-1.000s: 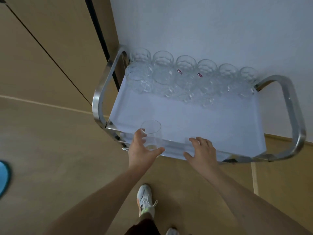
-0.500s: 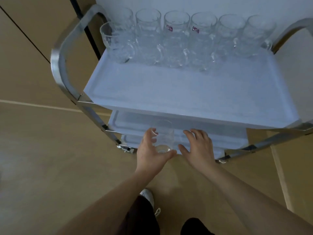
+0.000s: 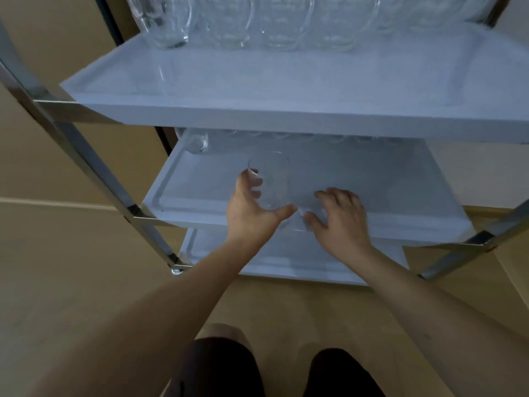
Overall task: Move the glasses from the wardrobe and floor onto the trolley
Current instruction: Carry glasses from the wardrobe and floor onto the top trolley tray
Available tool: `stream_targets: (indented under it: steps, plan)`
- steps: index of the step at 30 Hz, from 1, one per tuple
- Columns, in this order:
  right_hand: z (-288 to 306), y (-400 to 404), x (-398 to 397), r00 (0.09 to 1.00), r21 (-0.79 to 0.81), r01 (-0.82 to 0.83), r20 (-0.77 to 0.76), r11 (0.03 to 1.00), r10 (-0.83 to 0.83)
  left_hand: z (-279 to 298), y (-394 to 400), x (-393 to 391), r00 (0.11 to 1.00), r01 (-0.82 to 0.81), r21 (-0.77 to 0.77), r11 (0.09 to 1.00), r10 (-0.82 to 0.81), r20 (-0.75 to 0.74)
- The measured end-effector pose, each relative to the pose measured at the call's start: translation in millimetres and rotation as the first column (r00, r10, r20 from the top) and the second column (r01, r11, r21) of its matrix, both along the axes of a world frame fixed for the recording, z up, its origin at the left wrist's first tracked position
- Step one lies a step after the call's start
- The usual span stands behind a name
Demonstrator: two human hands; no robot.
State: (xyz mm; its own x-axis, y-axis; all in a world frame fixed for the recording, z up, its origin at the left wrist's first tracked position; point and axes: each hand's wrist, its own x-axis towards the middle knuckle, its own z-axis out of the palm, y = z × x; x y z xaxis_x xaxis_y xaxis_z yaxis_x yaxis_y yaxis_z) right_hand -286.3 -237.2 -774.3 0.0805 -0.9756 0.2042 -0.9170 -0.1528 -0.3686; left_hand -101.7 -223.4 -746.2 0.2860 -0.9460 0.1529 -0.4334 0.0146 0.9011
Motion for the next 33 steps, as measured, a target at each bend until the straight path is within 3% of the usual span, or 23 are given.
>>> stream_targets:
  steps: [7, 13, 19, 22, 25, 28, 33]
  plan:
    - [-15, -5, 1, 0.993, -0.144, -0.041, 0.106, 0.989, 0.056, -12, -34, 9, 0.999, 0.018, -0.059, 0.998, -0.016, 0.033]
    - [-16, -15, 13, 0.987, -0.156, -0.046, 0.143, 0.987, 0.069, -18, -46, 12, 0.999, 0.016, -0.081, 0.997, -0.012, 0.043]
    - [-15, -21, 37, 0.963, -0.196, -0.093, 0.231, 0.976, 0.138, -15, -43, 41, 0.969, 0.101, 0.002, 0.995, -0.099, 0.228]
    - [-10, -23, 53, 0.92, -0.11, -0.113, 0.365, 0.988, 0.146, -18, -34, 76, 0.919, 0.152, -0.004, 0.988, -0.14, 0.369]
    - [-7, -31, 70, 0.877, -0.094, -0.113, 0.459, 0.989, 0.144, -24, -37, 110, 0.864, 0.084, 0.001, 0.996, -0.073, 0.498]
    - [-6, -38, 85, 0.863, -0.119, -0.086, 0.487, 0.989, 0.134, -31, -50, 135, 0.75, 0.02, 0.048, 0.999, -0.047, 0.659]
    - [-7, -48, 106, 0.844, -0.178, -0.075, 0.512, 0.981, 0.157, -37, -71, 166, 0.626, 0.046, 0.186, 0.981, -0.174, 0.76]
